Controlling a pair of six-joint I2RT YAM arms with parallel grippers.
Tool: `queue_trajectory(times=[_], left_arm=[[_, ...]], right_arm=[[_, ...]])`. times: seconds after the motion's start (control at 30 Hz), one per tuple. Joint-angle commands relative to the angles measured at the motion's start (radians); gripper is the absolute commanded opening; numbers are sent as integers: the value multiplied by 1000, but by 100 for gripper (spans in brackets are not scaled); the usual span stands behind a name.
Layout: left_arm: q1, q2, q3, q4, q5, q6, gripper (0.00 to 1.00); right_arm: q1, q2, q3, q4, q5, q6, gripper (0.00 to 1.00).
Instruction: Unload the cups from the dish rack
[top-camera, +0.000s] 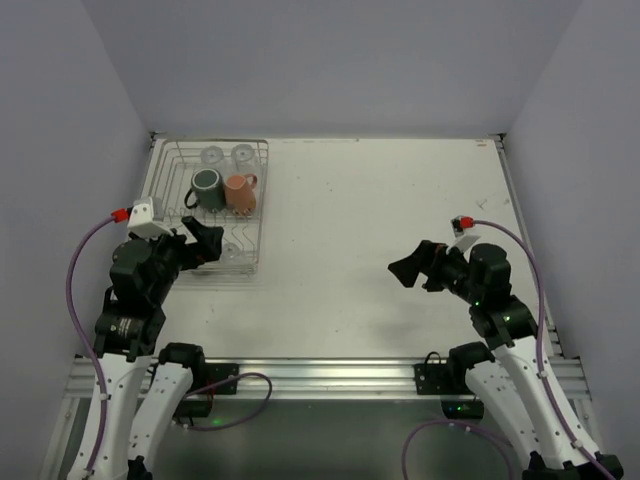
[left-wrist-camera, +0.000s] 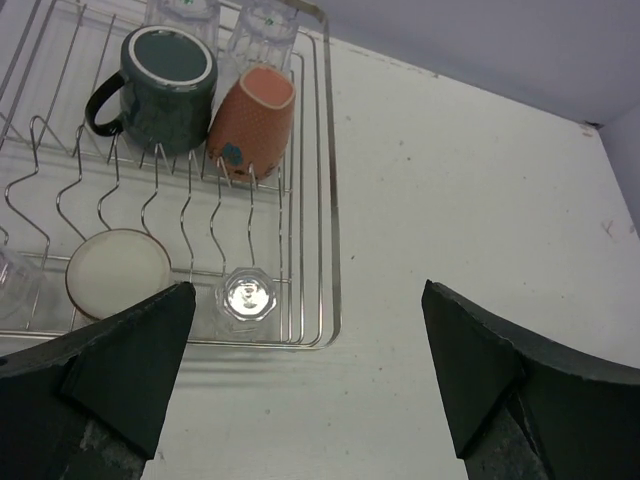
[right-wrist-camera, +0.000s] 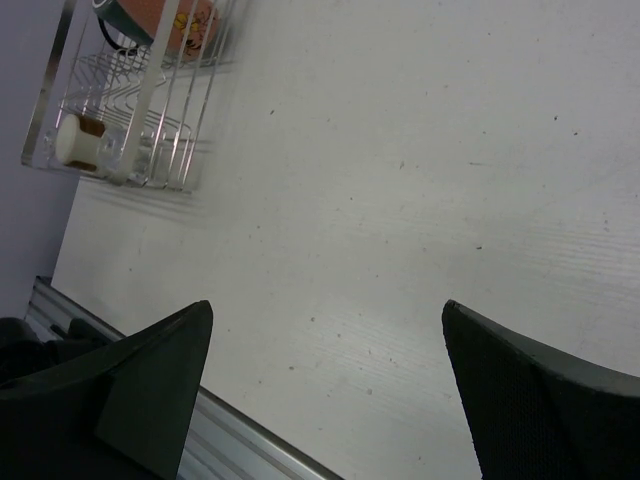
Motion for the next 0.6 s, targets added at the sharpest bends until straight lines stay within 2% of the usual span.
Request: queue_trajectory(times=[0.0,0.4,0.57], left_arm=[[-4,36,56,-70,-54,9,100],[-4,49,49,-79,-72,12,100],[-4,110,66,-130,-146,24,100]], right_arm=[[4,20,15,19,-31,1,99],[4,56,21,22,-33,-10,99],[5,75,30,14,-35,-15,99]])
